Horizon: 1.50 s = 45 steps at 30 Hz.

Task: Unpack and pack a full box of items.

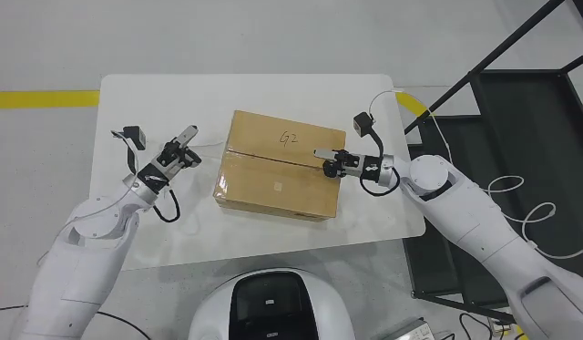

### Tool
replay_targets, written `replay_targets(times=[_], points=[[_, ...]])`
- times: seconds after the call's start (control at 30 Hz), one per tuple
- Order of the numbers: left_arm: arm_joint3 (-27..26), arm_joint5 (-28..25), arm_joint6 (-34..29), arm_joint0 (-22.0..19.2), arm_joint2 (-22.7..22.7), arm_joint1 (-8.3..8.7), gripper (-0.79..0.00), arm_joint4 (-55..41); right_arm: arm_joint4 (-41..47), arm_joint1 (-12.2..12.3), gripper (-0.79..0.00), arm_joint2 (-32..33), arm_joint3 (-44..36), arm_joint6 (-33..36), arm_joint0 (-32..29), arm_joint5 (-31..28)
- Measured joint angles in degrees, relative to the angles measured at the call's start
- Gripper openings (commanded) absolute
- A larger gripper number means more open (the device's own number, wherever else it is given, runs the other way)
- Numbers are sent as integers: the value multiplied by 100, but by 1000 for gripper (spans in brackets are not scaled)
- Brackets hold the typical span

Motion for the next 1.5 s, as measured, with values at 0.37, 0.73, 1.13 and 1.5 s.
replay_targets(times=[0.37, 0.73, 1.13, 1.5], points=[[16, 310, 132, 20, -15, -40, 0, -236, 0, 0, 0, 0, 0, 0, 0, 0], [737, 73, 614, 322, 189, -177, 0, -476, 0, 0, 0, 0, 0, 0, 0, 0], [1632, -34, 908, -287, 568, -437, 0, -822, 0, 0, 0, 0, 0, 0, 0, 0], [1870, 24, 1134, -351, 469, -546, -785, -1136, 0, 0, 0, 0, 0, 0, 0, 0]])
